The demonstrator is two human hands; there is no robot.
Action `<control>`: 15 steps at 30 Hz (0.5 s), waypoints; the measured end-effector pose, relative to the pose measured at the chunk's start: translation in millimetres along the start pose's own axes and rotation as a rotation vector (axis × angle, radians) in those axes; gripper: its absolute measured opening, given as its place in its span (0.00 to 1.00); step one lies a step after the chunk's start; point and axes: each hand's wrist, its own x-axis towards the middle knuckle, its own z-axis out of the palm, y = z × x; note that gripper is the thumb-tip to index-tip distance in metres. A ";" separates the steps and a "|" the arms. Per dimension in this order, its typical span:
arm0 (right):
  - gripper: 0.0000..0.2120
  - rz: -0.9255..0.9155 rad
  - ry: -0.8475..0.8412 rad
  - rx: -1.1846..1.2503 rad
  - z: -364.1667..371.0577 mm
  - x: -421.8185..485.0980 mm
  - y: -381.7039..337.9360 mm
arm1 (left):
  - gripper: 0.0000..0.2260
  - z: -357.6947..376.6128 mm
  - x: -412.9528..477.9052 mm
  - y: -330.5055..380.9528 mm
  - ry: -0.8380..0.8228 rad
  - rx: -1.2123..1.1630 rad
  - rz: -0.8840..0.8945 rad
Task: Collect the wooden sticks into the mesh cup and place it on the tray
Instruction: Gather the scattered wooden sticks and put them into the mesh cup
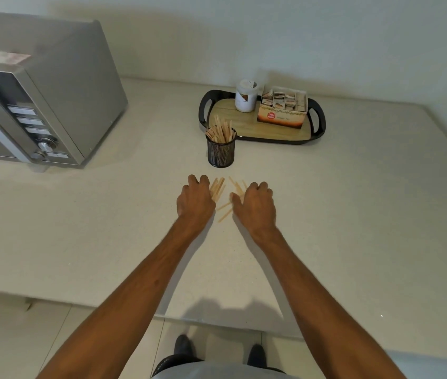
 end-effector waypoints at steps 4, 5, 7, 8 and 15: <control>0.37 -0.014 -0.017 -0.028 9.4 5.0 -26.8 | 0.18 -0.3 7.0 -5.4 -0.013 -0.049 0.015; 0.37 -0.018 -0.023 -0.046 11.3 6.6 -31.4 | 0.18 0.1 7.8 -7.2 -0.012 -0.060 0.017; 0.34 -0.029 -0.034 -0.064 14.9 10.0 -37.1 | 0.17 1.3 8.3 -10.6 -0.001 -0.087 0.023; 0.31 -0.033 -0.039 -0.063 16.3 11.7 -38.8 | 0.17 2.2 8.4 -12.1 0.004 -0.098 0.024; 0.19 -0.050 -0.085 -0.046 9.8 19.9 -30.8 | 0.20 7.2 10.4 -10.7 0.011 -0.069 0.024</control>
